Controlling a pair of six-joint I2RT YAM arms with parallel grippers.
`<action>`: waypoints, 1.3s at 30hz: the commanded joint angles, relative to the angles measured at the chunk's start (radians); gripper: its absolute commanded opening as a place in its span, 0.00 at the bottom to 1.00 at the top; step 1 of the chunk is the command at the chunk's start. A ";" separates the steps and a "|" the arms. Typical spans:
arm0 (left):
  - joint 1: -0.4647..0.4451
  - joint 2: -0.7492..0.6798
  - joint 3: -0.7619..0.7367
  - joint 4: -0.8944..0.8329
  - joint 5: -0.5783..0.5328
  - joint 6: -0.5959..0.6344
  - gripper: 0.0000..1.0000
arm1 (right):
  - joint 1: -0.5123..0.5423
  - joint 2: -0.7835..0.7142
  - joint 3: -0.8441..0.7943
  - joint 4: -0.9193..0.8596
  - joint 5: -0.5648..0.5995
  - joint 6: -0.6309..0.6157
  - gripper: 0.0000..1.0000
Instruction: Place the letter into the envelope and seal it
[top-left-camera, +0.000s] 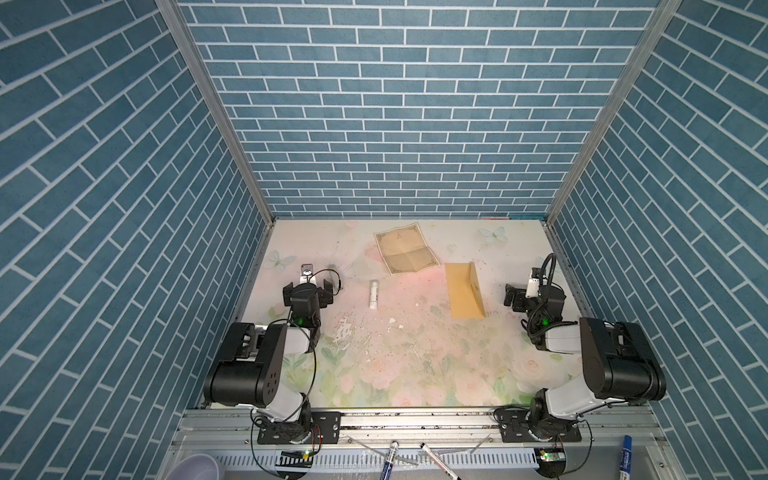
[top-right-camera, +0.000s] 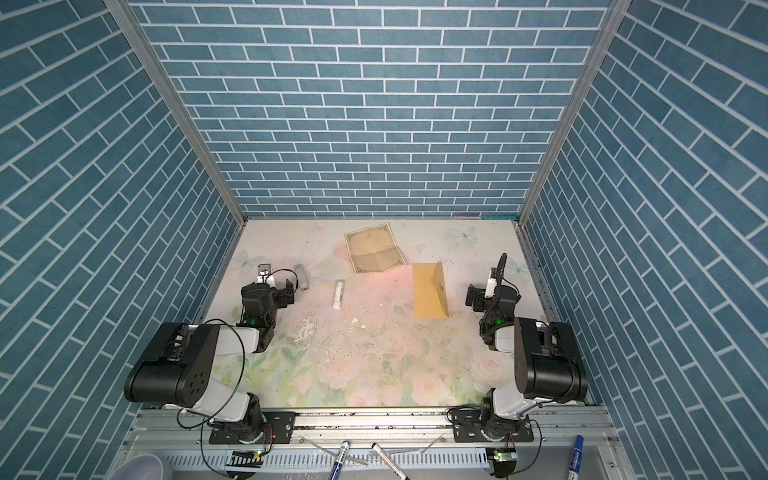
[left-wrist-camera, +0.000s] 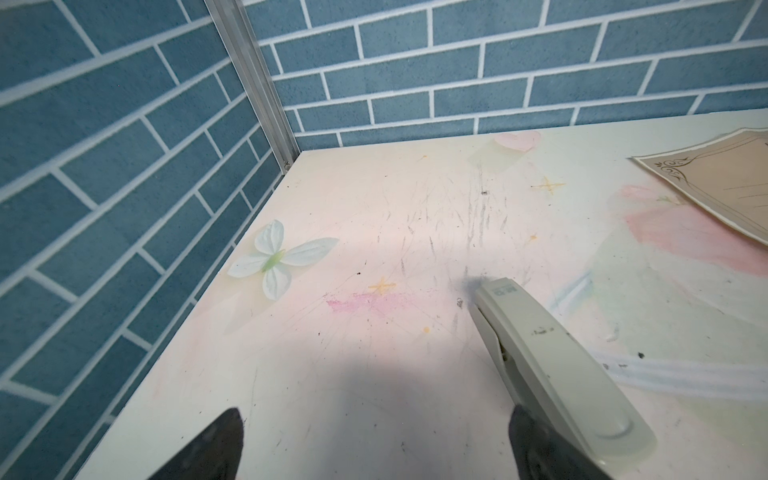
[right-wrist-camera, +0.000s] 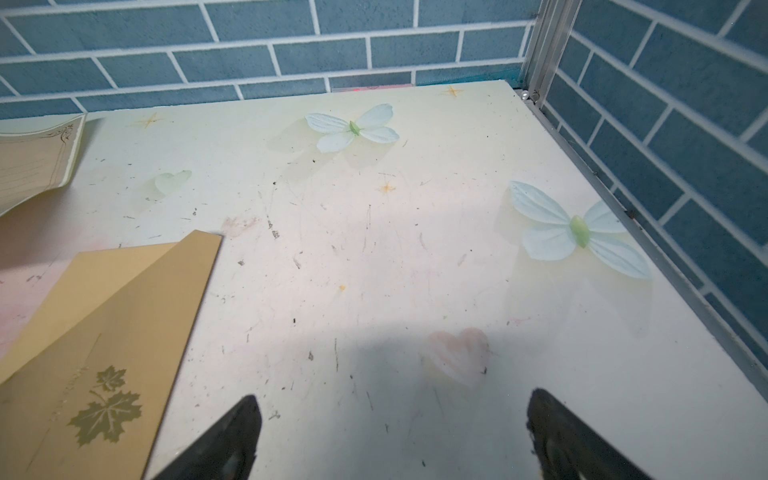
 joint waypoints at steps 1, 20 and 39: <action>0.001 -0.011 0.009 -0.008 -0.009 -0.003 1.00 | 0.000 0.003 0.033 0.014 -0.014 -0.015 0.99; 0.001 -0.061 -0.013 -0.011 -0.028 -0.012 1.00 | -0.006 -0.040 0.048 -0.046 0.021 0.001 0.99; -0.012 -0.718 0.241 -0.873 0.282 -0.383 1.00 | 0.185 -0.479 0.355 -0.652 -0.160 -0.174 0.97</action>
